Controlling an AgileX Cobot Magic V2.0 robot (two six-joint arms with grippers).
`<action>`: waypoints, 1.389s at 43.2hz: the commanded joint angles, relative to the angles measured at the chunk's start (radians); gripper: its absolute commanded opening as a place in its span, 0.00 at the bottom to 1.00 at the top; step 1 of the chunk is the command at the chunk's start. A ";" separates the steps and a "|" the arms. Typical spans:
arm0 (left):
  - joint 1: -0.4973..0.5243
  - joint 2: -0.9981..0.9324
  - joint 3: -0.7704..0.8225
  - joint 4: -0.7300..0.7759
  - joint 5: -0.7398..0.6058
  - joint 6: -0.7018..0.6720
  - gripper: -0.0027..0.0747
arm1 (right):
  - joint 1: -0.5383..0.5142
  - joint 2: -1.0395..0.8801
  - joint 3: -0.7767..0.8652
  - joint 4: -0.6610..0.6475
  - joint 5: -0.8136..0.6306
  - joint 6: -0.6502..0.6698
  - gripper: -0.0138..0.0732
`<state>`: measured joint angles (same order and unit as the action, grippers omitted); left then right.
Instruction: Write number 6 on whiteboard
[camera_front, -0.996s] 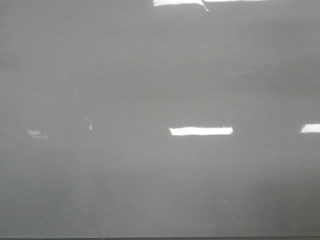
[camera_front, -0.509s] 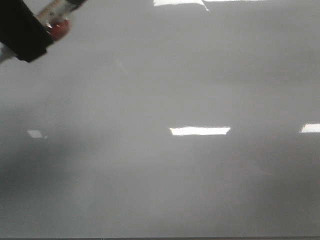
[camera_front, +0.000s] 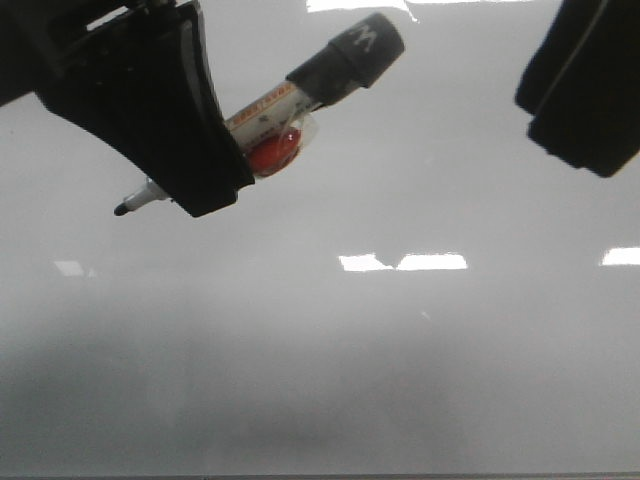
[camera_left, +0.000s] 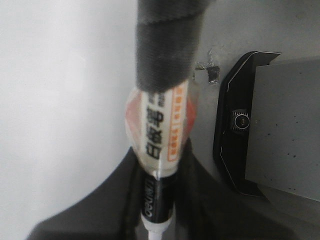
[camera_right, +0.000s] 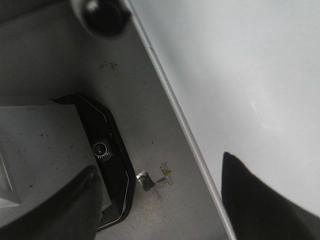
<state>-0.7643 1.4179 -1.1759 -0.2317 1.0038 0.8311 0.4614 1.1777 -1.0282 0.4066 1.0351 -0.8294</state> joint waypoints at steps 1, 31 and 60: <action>-0.024 -0.029 -0.033 -0.024 -0.042 0.005 0.01 | 0.052 0.017 -0.061 0.065 -0.039 -0.055 0.77; -0.033 -0.029 -0.033 -0.031 -0.074 0.030 0.01 | 0.178 0.056 -0.085 0.171 -0.189 -0.142 0.63; -0.031 -0.029 -0.033 -0.038 -0.088 0.019 0.44 | 0.177 0.068 -0.084 0.170 -0.188 -0.143 0.09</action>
<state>-0.7908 1.4193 -1.1776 -0.2347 0.9708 0.8678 0.6393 1.2687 -1.0799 0.5316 0.8663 -0.9656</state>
